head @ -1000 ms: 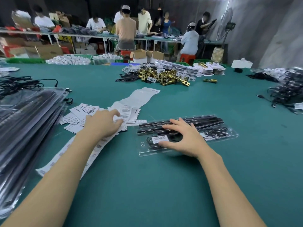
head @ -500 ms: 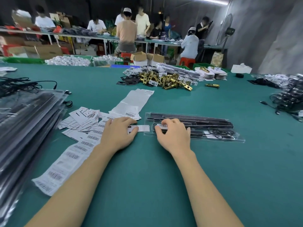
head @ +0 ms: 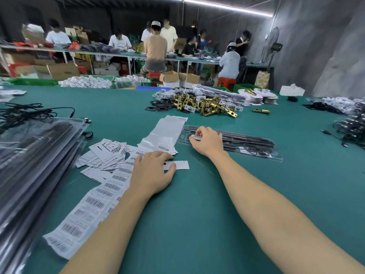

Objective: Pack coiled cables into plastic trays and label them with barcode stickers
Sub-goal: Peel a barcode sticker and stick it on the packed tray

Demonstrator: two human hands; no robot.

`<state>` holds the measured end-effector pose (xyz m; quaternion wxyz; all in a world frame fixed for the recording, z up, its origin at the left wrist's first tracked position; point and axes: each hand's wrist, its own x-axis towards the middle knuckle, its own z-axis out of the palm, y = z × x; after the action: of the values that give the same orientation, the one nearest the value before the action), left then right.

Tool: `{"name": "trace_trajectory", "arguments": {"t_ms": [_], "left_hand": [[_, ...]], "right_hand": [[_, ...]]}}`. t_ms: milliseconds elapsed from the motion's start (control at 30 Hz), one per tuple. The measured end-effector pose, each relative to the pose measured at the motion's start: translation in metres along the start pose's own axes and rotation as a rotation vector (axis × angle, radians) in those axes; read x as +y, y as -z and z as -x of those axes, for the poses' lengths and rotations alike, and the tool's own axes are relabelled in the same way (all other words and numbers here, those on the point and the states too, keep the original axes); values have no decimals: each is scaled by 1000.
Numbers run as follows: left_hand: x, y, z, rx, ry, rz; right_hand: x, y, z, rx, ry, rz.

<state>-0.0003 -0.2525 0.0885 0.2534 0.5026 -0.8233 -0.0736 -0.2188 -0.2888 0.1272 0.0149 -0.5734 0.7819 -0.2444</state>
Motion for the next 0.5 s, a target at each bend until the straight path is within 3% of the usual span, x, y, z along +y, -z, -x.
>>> {"name": "trace_trajectory", "arguments": {"t_ms": [100,200,500], "left_hand": [[-1,0,-1,-2,4,-5],[0,0,-1,-2,2,-6],[2,2,0,-16,8,-1]], "right_hand": [[-13,7,-5,-76,-160,246],[-23,6,-2,-226,-312,271],[-1,0,-10,-233,-201,71]]}}
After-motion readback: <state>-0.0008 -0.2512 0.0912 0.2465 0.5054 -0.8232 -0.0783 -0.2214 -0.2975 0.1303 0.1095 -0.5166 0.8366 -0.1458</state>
